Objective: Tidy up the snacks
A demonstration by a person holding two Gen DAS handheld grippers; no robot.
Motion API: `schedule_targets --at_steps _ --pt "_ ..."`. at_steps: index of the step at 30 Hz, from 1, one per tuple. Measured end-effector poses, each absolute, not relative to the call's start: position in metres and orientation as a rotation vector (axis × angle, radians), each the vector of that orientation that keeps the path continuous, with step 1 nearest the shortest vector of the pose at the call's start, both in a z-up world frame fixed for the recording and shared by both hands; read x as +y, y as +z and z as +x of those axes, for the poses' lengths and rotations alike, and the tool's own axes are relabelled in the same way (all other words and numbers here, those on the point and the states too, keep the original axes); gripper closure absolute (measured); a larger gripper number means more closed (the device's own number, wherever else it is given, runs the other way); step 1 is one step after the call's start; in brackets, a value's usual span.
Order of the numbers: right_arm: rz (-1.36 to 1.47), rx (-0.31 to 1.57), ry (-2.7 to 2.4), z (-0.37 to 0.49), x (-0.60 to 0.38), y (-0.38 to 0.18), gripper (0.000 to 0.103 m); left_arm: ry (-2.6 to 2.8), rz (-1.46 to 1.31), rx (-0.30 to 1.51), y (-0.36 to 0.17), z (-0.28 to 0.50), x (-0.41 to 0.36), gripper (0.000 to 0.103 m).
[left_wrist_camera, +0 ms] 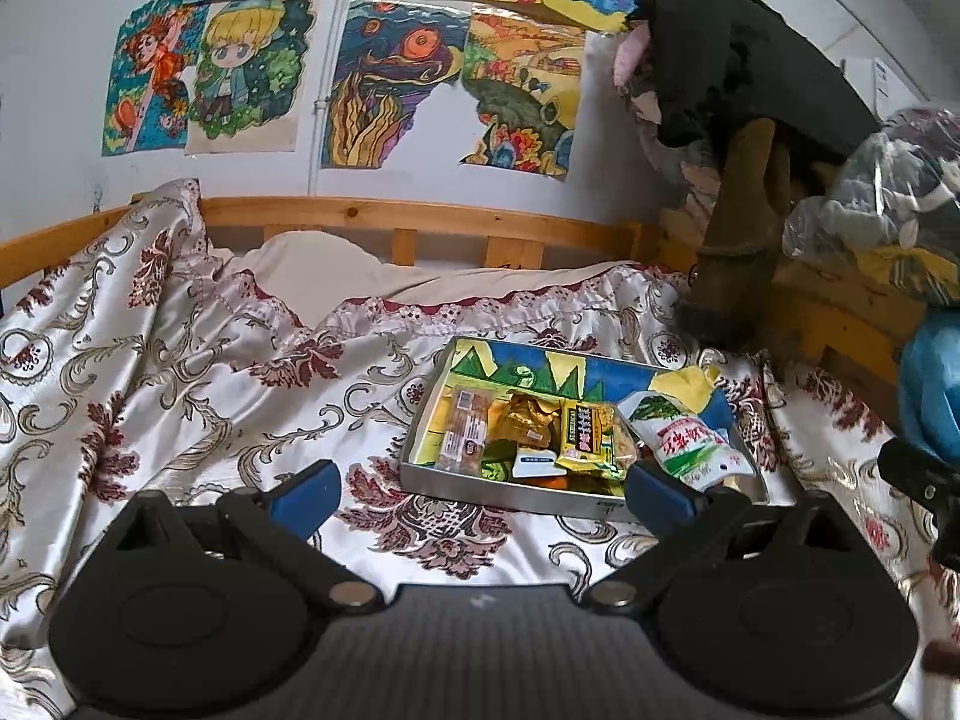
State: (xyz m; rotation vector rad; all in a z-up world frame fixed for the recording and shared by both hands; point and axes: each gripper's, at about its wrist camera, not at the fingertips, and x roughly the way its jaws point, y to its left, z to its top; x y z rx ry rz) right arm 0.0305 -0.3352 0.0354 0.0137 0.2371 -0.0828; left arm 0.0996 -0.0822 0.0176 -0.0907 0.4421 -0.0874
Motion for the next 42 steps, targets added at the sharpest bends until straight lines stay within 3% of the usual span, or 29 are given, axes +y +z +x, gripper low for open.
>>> schedule_targets --at_steps 42 --pt "0.067 0.362 -0.074 -0.01 -0.28 -0.006 0.001 -0.106 -0.042 0.481 -0.033 0.062 -0.03 0.0"
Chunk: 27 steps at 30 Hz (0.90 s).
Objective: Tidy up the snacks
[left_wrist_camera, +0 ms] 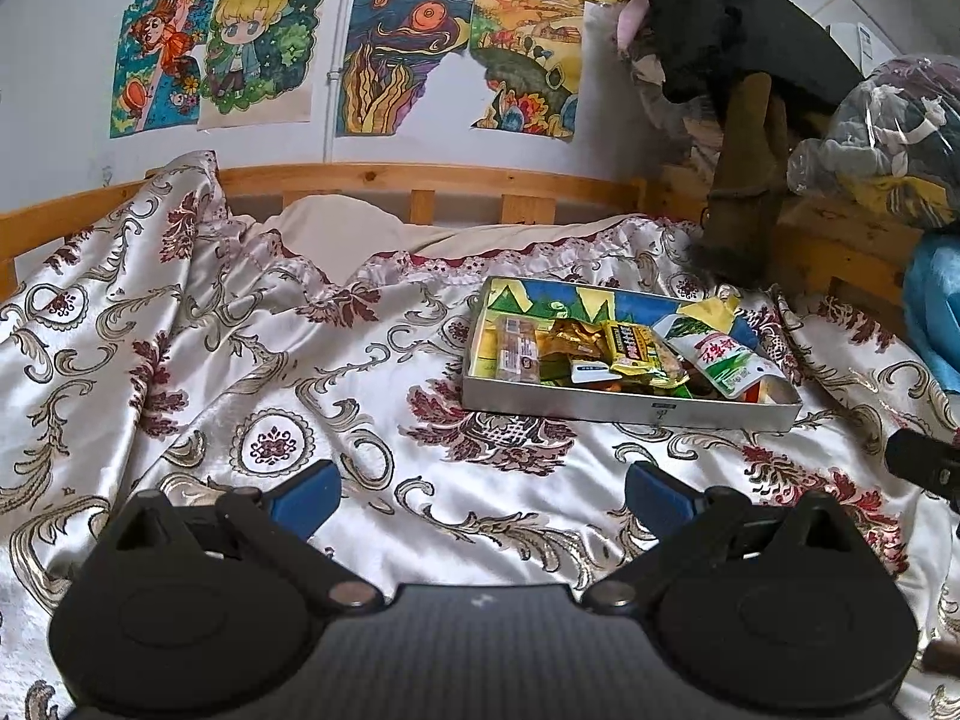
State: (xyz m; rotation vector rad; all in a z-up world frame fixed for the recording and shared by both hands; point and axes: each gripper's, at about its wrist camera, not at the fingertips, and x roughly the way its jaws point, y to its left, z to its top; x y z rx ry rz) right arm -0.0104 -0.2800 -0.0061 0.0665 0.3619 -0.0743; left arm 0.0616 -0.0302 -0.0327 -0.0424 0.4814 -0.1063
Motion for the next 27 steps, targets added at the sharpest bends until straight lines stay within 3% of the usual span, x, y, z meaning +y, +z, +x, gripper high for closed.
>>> schedule_targets --at_steps 27 --pt "0.043 0.392 -0.071 0.001 -0.274 -0.021 0.001 -0.133 -0.071 0.468 -0.043 0.064 -0.026 0.0"
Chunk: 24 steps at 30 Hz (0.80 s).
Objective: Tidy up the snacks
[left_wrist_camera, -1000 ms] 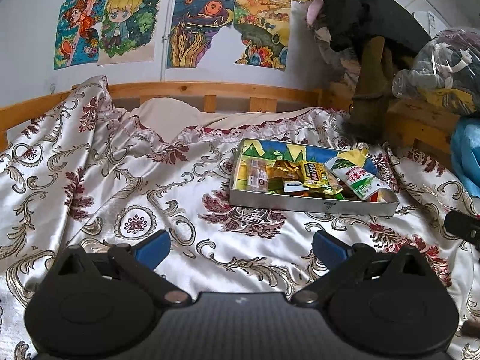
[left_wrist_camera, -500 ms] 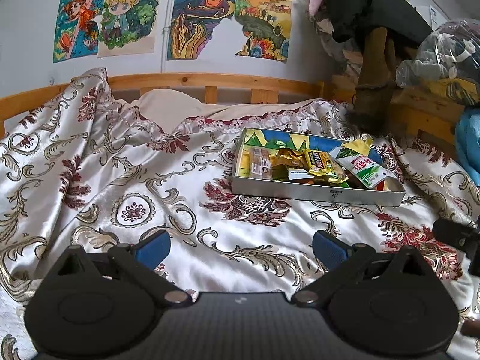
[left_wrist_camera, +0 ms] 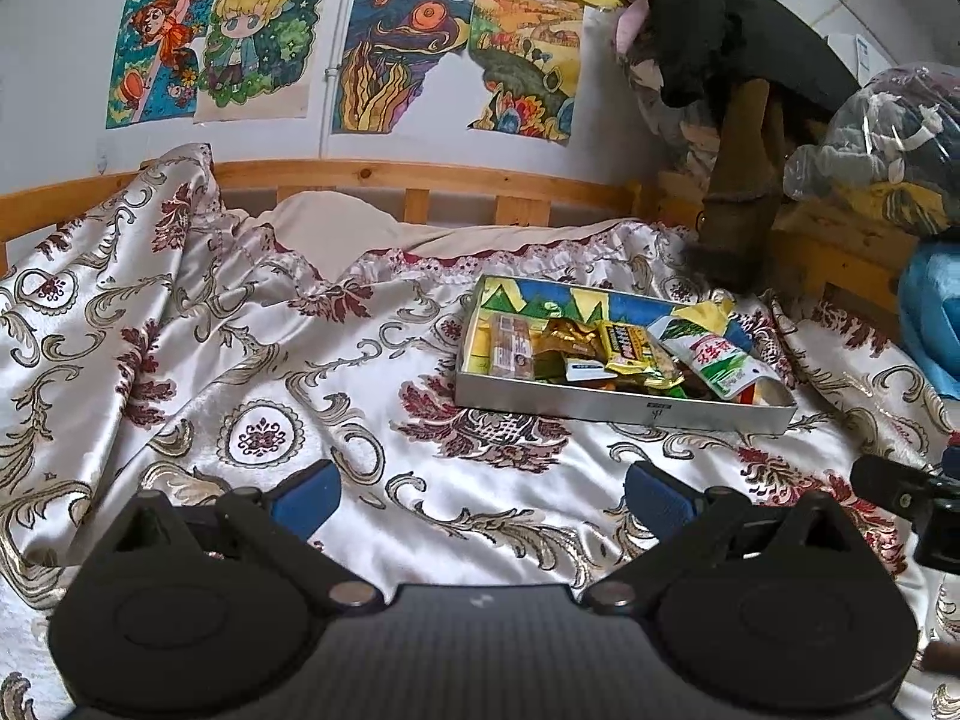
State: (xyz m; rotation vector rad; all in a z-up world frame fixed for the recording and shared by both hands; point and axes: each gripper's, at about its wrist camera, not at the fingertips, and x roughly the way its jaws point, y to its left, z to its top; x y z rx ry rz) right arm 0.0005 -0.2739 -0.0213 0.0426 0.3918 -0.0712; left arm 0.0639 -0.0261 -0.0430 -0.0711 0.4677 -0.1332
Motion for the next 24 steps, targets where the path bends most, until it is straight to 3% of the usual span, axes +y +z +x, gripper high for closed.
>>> schedule_targets --at_steps 24 --pt "0.044 0.386 -0.085 0.0013 -0.2767 -0.021 0.001 -0.151 -0.059 0.456 -0.0433 0.0616 -0.0288 0.0"
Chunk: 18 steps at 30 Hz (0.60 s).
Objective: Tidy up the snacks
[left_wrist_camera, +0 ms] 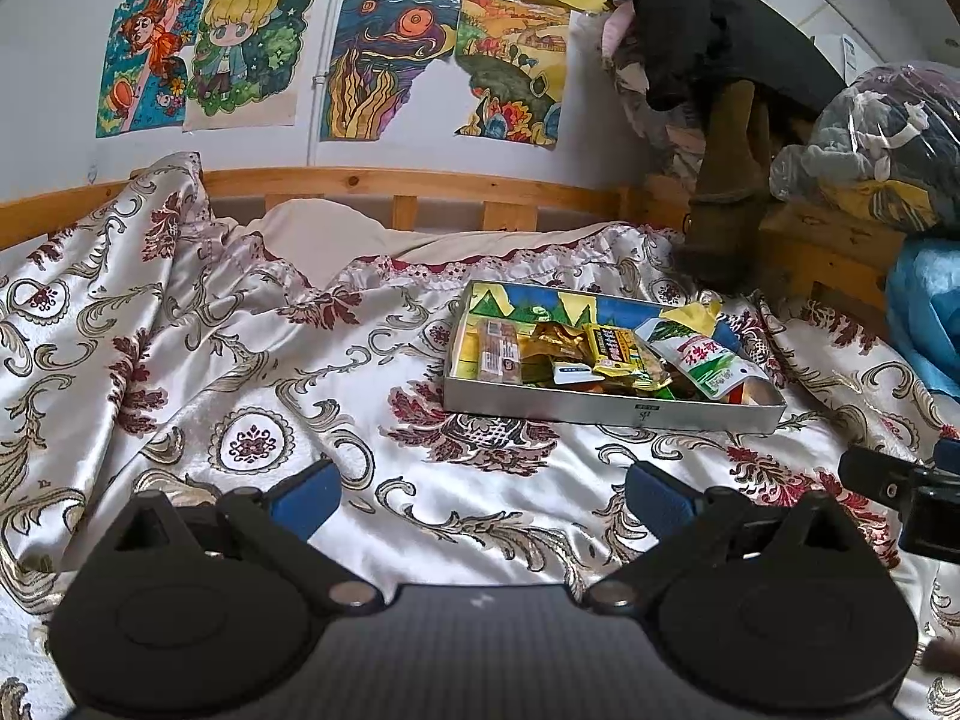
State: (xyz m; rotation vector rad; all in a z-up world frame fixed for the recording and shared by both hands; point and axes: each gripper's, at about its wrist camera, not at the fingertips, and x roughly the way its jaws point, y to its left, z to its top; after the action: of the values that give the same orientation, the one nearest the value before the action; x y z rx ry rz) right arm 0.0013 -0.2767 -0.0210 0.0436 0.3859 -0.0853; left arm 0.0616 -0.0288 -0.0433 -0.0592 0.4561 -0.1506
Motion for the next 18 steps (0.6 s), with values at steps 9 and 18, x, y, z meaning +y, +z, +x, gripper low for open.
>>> schedule_targets --at_steps 9,18 --pt "0.043 0.388 -0.085 0.0012 -0.276 -0.0222 0.001 -0.152 -0.059 0.456 -0.0432 0.0615 -0.0288 0.0" --pt "0.042 0.389 -0.085 0.0014 -0.2754 -0.0227 0.001 -0.151 -0.059 0.455 -0.0434 0.0615 -0.0291 0.0"
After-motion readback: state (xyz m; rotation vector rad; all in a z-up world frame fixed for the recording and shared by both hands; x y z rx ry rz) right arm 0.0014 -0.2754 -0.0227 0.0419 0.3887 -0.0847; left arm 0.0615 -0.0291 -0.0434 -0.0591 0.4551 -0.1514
